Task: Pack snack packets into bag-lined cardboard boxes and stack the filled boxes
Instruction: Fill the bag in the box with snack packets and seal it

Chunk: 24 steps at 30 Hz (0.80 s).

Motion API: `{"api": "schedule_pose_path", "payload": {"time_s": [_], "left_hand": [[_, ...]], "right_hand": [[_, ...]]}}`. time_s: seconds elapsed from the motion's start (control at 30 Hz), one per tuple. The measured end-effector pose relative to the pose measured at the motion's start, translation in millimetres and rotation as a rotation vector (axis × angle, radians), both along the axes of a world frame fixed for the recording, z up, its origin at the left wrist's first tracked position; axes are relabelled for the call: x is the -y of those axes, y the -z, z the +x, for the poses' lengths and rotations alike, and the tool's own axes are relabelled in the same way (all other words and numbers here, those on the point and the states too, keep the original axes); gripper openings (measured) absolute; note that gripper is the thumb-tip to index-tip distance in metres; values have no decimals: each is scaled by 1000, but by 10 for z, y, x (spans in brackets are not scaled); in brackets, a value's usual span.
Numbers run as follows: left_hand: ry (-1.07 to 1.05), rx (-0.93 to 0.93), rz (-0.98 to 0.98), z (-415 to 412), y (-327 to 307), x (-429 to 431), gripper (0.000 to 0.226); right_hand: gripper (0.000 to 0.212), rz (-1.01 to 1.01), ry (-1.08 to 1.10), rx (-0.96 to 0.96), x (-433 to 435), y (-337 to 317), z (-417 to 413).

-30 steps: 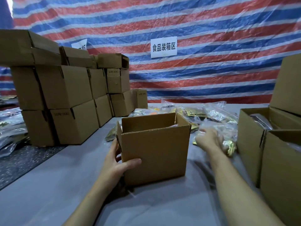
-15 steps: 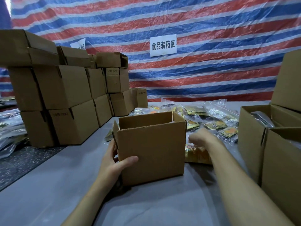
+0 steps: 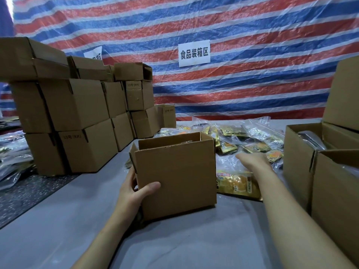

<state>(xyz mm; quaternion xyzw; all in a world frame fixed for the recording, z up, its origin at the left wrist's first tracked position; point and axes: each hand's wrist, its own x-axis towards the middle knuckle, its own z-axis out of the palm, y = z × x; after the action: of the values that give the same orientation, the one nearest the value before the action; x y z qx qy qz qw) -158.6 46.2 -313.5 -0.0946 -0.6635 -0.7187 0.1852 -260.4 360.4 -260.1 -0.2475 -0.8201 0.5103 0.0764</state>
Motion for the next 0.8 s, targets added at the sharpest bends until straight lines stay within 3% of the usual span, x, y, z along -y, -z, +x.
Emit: {"api": "schedule_pose_path", "payload": {"time_s": [0.07, 0.17, 0.33, 0.57, 0.8], "left_hand": [[-2, -3, -8, -7, 4, 9, 68], [-1, -3, -46, -4, 11, 36, 81], [-31, -48, -145, 0, 24, 77, 99], [-81, -204, -282, 71, -35, 26, 114], [-52, -153, -357, 51, -42, 68, 118]], "right_hand": [[58, 11, -8, -44, -3, -49, -29], [55, -68, -28, -94, -11, -173, -22], [21, -62, -7, -243, -26, -445, 43], [10, -62, -101, -356, 21, -689, 153], [9, -27, -98, -430, 89, -858, 292]]}}
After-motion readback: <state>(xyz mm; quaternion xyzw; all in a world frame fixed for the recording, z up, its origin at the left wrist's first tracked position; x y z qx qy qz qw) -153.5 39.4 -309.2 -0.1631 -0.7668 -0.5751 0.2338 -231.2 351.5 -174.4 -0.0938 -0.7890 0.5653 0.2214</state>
